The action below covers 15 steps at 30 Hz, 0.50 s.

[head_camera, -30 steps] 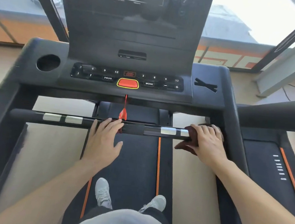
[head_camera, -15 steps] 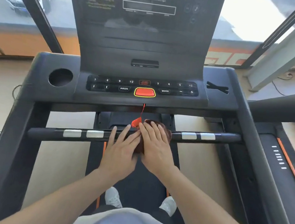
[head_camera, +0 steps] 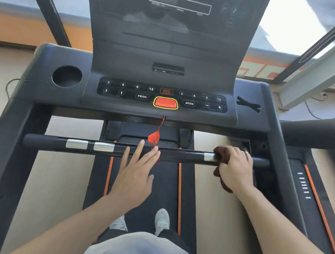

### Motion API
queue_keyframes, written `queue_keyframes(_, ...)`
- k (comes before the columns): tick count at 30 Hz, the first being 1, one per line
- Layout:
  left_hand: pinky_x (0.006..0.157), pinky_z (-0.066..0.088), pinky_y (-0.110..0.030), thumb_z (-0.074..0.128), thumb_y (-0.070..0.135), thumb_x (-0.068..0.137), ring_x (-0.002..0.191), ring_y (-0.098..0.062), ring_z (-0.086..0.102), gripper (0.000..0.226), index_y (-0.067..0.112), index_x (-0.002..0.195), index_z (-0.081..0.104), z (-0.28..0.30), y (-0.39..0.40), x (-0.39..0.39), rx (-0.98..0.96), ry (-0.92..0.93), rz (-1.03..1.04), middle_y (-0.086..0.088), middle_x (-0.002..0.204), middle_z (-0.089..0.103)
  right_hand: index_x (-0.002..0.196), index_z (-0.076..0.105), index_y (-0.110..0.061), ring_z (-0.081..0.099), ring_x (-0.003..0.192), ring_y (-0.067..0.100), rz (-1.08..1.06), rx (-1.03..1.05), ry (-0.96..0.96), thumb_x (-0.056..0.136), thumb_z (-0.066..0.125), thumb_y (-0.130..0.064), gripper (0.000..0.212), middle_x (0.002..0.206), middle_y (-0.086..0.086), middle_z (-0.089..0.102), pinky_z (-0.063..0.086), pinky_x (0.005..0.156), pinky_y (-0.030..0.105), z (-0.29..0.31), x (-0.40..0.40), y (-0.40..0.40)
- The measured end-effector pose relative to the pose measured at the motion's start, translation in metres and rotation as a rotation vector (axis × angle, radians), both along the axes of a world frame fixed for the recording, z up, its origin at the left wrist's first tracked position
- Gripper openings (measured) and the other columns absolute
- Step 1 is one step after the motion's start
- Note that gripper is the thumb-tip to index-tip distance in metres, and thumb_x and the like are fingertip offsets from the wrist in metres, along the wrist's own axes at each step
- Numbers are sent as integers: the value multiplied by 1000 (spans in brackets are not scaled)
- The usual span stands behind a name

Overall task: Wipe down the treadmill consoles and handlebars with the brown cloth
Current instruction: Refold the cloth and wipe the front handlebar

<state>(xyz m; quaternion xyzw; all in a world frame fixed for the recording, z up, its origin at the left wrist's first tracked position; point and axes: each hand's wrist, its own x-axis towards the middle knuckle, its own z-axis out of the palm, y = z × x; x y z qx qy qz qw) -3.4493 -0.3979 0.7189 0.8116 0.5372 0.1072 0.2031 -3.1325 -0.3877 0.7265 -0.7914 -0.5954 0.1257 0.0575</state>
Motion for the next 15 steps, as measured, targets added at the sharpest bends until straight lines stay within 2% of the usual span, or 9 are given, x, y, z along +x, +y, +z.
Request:
queue_keyframes(2,126,-10,-45,56,15,96,158,-16,-7,73,27,161,24,3,-4,6,-22,-63,63,15,164,30,101,68,-35,52,107,10,-60,66,157,83,57,-6,36,106,-16,66,23,117,32,9,-36,8)
queue_keyframes(3,126,-10,-44,55,12,96,158,-15,-7,76,27,162,20,6,-5,9,-35,-97,100,12,161,36,104,70,-34,51,108,6,-28,95,210,83,54,-6,39,109,-17,68,23,117,29,11,-59,9)
queue_keyframes(5,126,-11,-43,53,8,96,158,-13,-9,84,27,163,7,8,-5,11,-46,-125,143,8,155,45,118,69,-34,52,127,6,147,128,278,81,53,-12,46,127,-15,68,18,123,30,7,-108,6)
queue_keyframes(6,127,-12,-43,51,7,95,157,-12,-12,87,27,163,0,7,-5,12,-37,-109,147,8,157,44,126,66,-30,47,139,10,245,139,274,81,55,-16,48,138,-10,63,14,126,34,1,-129,2)
queue_keyframes(9,127,-8,-48,50,11,96,156,-10,-16,85,24,163,-2,5,-2,10,-15,-56,169,9,166,28,147,51,-19,27,155,26,390,176,100,88,47,-32,61,158,4,46,11,128,48,-12,-166,-3)
queue_keyframes(11,128,-5,-49,51,9,95,157,-10,-12,85,23,163,2,5,-3,15,-43,-61,192,12,166,28,159,34,-19,19,157,28,481,180,-13,94,50,-30,67,164,6,34,12,127,51,-19,-156,-6)
queue_keyframes(13,128,-6,-46,55,8,92,157,-9,-8,87,24,163,5,6,-6,23,-65,-93,238,15,164,31,163,23,-22,20,157,27,585,201,-76,96,54,-22,74,167,5,28,15,127,50,-24,-130,-7)
queue_keyframes(15,128,-7,-44,62,11,89,158,-12,-4,89,25,161,12,6,-8,32,-68,-121,288,11,163,34,163,21,-24,29,153,26,595,192,-117,93,57,-14,80,164,5,33,22,125,47,-26,-101,-7)
